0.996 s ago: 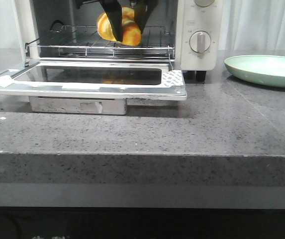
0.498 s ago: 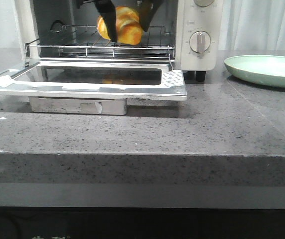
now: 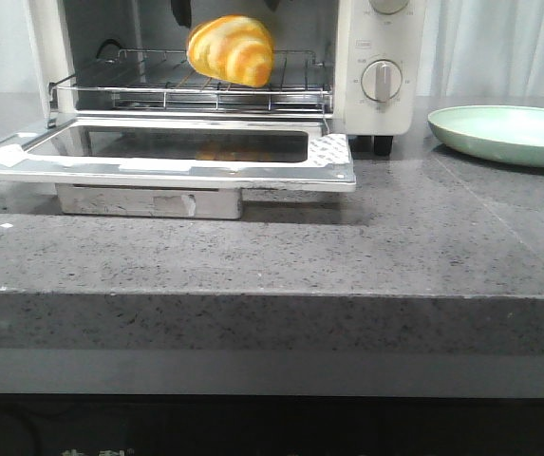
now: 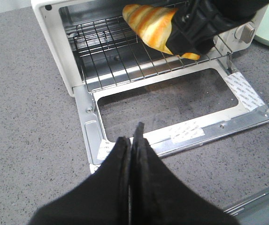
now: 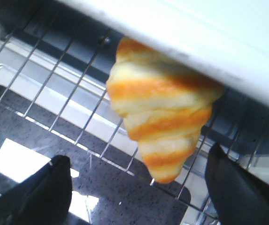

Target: Put bread in oven

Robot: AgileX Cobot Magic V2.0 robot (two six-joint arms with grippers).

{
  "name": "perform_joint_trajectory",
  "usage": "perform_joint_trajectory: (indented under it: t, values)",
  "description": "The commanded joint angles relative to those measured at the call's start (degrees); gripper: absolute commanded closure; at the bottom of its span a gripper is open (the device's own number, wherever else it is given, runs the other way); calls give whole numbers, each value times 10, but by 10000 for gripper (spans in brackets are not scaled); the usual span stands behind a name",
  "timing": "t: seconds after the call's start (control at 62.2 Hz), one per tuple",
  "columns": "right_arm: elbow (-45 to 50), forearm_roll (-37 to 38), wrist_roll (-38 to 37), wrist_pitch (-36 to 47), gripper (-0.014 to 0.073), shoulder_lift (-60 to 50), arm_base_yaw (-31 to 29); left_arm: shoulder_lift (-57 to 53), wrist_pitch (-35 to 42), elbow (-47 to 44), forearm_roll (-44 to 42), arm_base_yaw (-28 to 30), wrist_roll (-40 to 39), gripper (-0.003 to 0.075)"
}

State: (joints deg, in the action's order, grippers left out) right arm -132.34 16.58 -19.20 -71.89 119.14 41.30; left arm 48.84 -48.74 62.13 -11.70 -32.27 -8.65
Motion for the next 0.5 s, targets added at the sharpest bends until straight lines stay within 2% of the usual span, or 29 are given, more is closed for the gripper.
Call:
perform_joint_trajectory:
  t: [0.0,0.177,0.305,0.482]
  values:
    - [15,2,23,-47,0,-63,-1,-3,36,16,-5,1,-6,738]
    - [112,-42,67,-27,0,-138,-9,-3,30,16,-5,1,-6,738]
    - [200,-62,81,26,0,-209,-24,-3,30,16,-5,1,-6,738]
    - [363,-80,81,110,0,-336,-76,-3,30,16,-5,1,-6,738]
